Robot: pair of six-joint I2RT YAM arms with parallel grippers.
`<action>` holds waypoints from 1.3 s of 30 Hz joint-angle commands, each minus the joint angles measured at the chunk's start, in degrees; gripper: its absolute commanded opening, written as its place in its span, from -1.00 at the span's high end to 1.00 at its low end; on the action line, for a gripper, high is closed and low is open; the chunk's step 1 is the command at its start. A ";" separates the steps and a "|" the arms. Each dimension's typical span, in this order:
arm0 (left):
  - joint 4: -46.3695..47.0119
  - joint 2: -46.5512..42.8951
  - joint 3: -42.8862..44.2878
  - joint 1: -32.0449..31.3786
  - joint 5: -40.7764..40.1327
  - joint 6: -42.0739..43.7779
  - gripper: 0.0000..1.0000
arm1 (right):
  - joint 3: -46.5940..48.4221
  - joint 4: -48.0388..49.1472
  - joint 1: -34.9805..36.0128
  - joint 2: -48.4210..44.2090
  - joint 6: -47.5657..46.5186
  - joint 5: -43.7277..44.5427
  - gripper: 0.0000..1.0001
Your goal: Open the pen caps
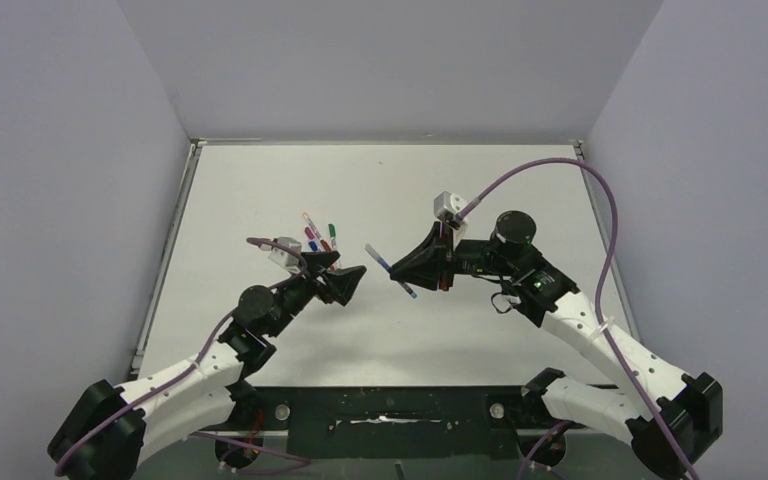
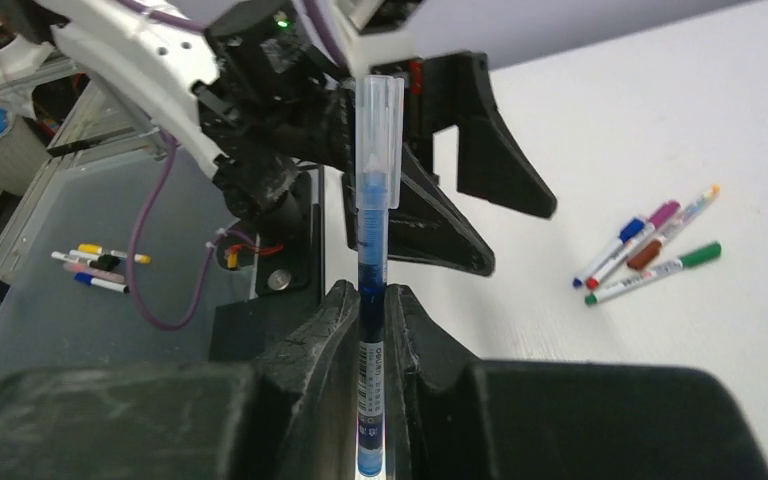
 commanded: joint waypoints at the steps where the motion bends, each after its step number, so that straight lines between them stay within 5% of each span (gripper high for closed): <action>1: 6.45 1.65 0.34 -0.34 3.11 0.39 -0.70 | -1.46 9.30 0.68 -2.10 1.26 -6.64 1.00; 10: 13.93 0.12 -1.08 -0.74 12.64 -2.94 -0.78 | -4.01 16.27 0.96 -1.76 4.86 -7.24 1.00; 23: 11.77 -13.43 -3.79 -3.19 8.04 -2.83 -0.86 | -2.66 10.56 -0.08 2.18 2.52 3.65 1.00; 39: 14.65 -4.79 -3.44 -3.11 4.15 -3.98 -0.95 | -0.11 11.68 0.10 12.39 4.87 1.15 1.00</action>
